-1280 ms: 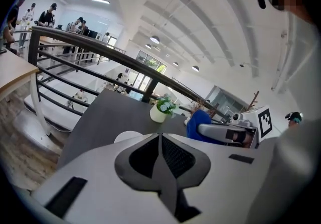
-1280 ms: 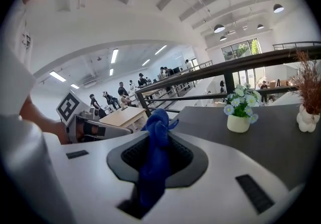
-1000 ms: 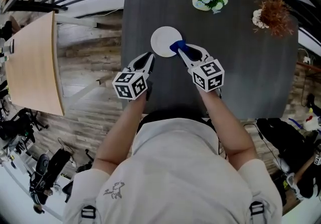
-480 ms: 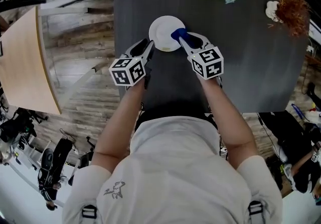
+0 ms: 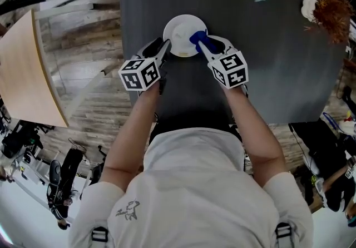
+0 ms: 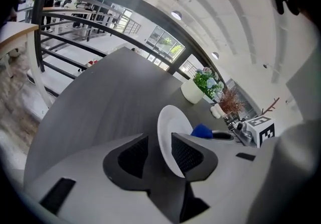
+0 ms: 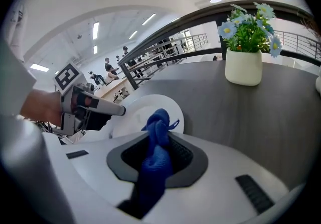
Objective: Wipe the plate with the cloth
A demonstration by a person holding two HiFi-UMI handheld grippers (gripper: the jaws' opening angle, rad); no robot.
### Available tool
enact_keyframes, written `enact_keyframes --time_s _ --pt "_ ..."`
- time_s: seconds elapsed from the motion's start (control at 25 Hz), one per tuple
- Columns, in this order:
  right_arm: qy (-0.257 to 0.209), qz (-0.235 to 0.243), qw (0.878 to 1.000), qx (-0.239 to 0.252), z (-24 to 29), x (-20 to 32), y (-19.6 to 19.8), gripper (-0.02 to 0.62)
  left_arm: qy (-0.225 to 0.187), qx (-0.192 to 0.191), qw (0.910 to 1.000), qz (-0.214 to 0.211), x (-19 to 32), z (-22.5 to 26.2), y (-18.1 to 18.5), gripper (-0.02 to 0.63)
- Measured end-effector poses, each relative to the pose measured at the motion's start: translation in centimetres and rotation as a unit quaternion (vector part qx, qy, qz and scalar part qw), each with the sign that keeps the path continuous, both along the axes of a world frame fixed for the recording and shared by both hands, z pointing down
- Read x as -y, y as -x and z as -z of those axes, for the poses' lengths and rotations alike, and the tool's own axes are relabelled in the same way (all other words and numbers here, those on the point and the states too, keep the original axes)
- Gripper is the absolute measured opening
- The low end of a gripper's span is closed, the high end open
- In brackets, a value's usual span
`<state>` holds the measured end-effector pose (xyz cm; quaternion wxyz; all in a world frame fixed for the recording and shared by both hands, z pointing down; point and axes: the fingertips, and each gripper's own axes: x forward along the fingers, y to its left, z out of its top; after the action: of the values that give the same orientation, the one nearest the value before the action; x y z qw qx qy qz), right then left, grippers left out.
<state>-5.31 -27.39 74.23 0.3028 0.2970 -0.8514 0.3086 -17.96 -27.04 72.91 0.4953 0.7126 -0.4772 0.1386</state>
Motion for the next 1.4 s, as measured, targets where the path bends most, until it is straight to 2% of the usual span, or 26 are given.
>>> enact_keyframes --time_s 0.32,0.44,0.56,0.72,0.84,0.92,1.04,1.2,1.4 --pt "0.002 0.002 1.0 0.013 -0.1 0.0 0.0 0.067 -0.003 0.005 0.9999 -0.011 0.8 -0.4 -1.2 0.132" --pt "0.002 0.001 1.0 0.014 -0.2 -0.1 -0.1 0.067 -0.009 0.002 0.9999 -0.004 1.0 -0.1 -1.5 0.072" --pt "0.007 -0.004 1.0 0.015 -0.2 -0.4 -0.4 0.067 -0.014 -0.026 0.9995 0.008 1.1 0.7 -2.0 0.045" --pt "0.013 -0.009 1.0 0.014 0.2 -1.3 -1.2 0.067 -0.018 -0.083 0.9956 0.038 1.0 2.4 -2.7 0.017" --pt "0.018 -0.015 1.0 0.014 0.6 -2.5 -2.6 0.067 -0.02 -0.102 0.9933 0.051 0.2 3.2 -3.3 0.017" --pt "0.015 -0.021 1.0 0.014 1.3 -3.1 -3.9 0.067 -0.026 -0.106 0.993 0.044 -0.7 4.1 -4.2 0.017" --pt "0.001 -0.027 1.0 0.01 2.5 -3.0 -5.4 0.067 -0.042 -0.115 0.9924 0.009 -2.2 6.0 -6.1 0.017" --pt "-0.043 -0.017 0.999 0.007 4.5 0.1 -3.7 0.067 -0.06 -0.138 0.9877 -0.04 -3.1 7.4 -6.9 0.021" --pt "-0.129 -0.002 0.991 0.035 12.8 1.0 -1.6 0.067 -0.099 -0.146 0.9824 -0.062 -4.7 11.7 -8.7 0.023"
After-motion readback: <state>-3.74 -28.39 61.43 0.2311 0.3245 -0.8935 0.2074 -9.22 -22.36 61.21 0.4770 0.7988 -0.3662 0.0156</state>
